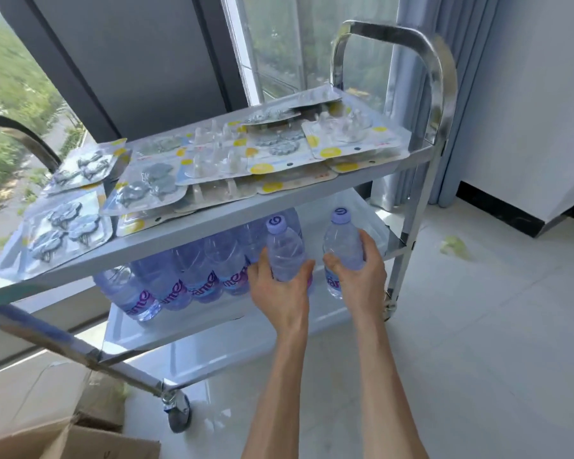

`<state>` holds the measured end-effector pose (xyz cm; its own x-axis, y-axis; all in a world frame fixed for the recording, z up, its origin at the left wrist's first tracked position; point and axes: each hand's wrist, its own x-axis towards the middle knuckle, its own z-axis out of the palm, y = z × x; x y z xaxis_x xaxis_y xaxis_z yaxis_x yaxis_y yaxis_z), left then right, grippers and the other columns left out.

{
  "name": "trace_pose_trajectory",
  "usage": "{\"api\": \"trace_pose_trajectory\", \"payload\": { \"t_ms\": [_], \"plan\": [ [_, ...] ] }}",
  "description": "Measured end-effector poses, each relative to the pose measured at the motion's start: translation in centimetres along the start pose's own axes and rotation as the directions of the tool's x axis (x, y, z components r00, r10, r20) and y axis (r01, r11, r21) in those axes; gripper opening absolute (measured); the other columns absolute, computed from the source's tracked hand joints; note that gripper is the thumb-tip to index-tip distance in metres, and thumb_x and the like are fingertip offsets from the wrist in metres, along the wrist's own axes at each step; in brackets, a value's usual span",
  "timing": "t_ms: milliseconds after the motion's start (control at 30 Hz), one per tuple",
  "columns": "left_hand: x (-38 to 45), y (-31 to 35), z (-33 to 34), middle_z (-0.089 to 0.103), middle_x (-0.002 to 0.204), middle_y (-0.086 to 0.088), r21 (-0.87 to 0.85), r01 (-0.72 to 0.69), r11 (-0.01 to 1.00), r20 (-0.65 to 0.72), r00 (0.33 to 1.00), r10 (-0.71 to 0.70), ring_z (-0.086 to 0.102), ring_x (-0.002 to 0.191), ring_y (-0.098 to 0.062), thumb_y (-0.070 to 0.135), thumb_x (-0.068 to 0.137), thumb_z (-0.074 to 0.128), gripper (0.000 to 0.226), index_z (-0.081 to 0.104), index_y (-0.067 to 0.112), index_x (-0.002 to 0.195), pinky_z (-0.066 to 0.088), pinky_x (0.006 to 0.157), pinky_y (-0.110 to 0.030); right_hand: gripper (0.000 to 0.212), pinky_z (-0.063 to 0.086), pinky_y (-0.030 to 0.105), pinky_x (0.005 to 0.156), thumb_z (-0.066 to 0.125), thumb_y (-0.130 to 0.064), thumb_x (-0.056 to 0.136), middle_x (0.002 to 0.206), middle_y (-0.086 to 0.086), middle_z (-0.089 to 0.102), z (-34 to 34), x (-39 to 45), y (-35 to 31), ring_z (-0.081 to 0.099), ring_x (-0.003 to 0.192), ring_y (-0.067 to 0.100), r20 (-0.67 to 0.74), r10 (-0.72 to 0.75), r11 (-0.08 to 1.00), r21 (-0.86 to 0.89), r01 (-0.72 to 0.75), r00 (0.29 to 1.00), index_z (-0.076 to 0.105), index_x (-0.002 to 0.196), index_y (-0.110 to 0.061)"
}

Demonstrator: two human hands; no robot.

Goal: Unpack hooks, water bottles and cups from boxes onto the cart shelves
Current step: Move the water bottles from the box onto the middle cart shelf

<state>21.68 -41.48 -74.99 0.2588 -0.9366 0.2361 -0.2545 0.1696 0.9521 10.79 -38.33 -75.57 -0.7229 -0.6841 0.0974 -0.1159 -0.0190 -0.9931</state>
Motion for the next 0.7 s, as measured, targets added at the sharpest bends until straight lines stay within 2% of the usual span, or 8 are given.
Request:
{"api": "trace_pose_trajectory", "payload": {
  "t_ms": [67,133,200,300,400,467,533,700],
  "plan": [
    [0.8,0.0,1.7,0.063,0.094,0.012,0.002,-0.018,1.000,-0.032,0.999,0.018,0.064,0.090,-0.013,0.039,0.054,0.081,0.050,0.062,0.037,0.101,0.051,0.075,-0.024,0.067,0.045,0.045,0.104,0.083,-0.018,0.076,0.133,0.003,0.060,0.7,1.6,0.1,0.054,0.126,0.021,0.044,-0.022,0.999,0.036,0.021,0.999,0.053,0.135,-0.011],
    [1.6,-0.4,3.3,0.067,0.100,0.006,-0.015,0.007,1.000,-0.049,0.999,-0.008,0.067,0.094,-0.018,0.036,0.056,0.081,0.052,0.065,0.029,0.105,0.056,0.078,-0.035,0.061,0.048,0.042,0.100,0.082,-0.014,0.076,0.124,-0.002,0.062,1.2,2.8,0.1,0.056,0.119,0.018,0.066,-0.050,0.997,0.055,0.046,0.997,0.056,0.131,-0.008],
    [2.6,-0.9,4.7,0.069,0.106,-0.006,-0.012,0.002,1.000,-0.062,0.998,-0.003,0.066,0.099,-0.027,0.037,0.059,0.079,0.058,0.066,0.014,0.110,0.055,0.080,-0.044,0.049,0.050,0.040,0.082,0.079,-0.017,0.071,0.098,-0.003,0.058,1.9,3.9,0.0,0.057,0.096,0.018,0.056,-0.114,0.992,0.053,0.111,0.992,0.058,0.113,-0.002],
    [3.3,-1.7,5.8,0.067,0.106,-0.016,0.020,-0.028,0.999,-0.095,0.995,0.030,0.064,0.099,-0.034,0.039,0.061,0.077,0.061,0.065,0.004,0.110,0.054,0.079,-0.047,0.046,0.047,0.037,0.071,0.071,-0.021,0.068,0.100,0.008,0.057,2.9,5.1,0.4,0.052,0.095,0.019,0.044,-0.127,0.990,0.069,0.124,0.991,0.055,0.103,0.004],
    [3.0,-2.7,6.3,0.063,0.118,-0.014,0.057,-0.074,0.996,-0.130,0.988,0.081,0.060,0.109,-0.028,0.035,0.065,0.084,0.069,0.062,0.006,0.124,0.051,0.088,-0.038,0.049,0.046,0.025,0.079,0.070,-0.026,0.075,0.109,0.001,0.058,3.6,5.7,1.3,0.052,0.099,0.003,0.081,-0.116,0.991,0.077,0.110,0.990,0.055,0.117,-0.004],
    [2.8,-3.0,6.5,0.059,0.128,-0.011,0.077,-0.106,0.991,-0.149,0.982,0.117,0.056,0.117,-0.025,0.034,0.069,0.085,0.073,0.058,0.010,0.132,0.047,0.092,-0.031,0.058,0.043,0.021,0.095,0.071,-0.026,0.085,0.129,-0.006,0.059,4.1,6.2,2.0,0.054,0.113,0.001,0.134,-0.079,0.996,0.054,0.073,0.988,0.048,0.137,-0.013],
    [2.9,-3.1,6.8,0.057,0.131,-0.012,0.081,-0.124,0.989,-0.155,0.978,0.136,0.053,0.121,-0.025,0.031,0.070,0.086,0.075,0.055,0.010,0.135,0.046,0.095,-0.029,0.065,0.039,0.029,0.109,0.069,-0.025,0.090,0.145,0.001,0.049,4.6,6.8,2.5,0.048,0.131,0.015,0.168,-0.071,0.997,0.041,0.065,0.983,0.039,0.147,-0.015],
    [2.4,-3.3,7.2,0.052,0.131,-0.013,0.090,-0.156,0.984,-0.168,0.971,0.169,0.050,0.122,-0.023,0.025,0.073,0.084,0.079,0.048,0.009,0.142,0.044,0.096,-0.021,0.064,0.041,0.039,0.112,0.067,-0.020,0.093,0.148,0.004,0.048,5.5,7.3,3.2,0.047,0.135,0.018,0.138,-0.103,0.987,0.136,0.084,0.985,0.038,0.149,-0.009]
  ]
}}
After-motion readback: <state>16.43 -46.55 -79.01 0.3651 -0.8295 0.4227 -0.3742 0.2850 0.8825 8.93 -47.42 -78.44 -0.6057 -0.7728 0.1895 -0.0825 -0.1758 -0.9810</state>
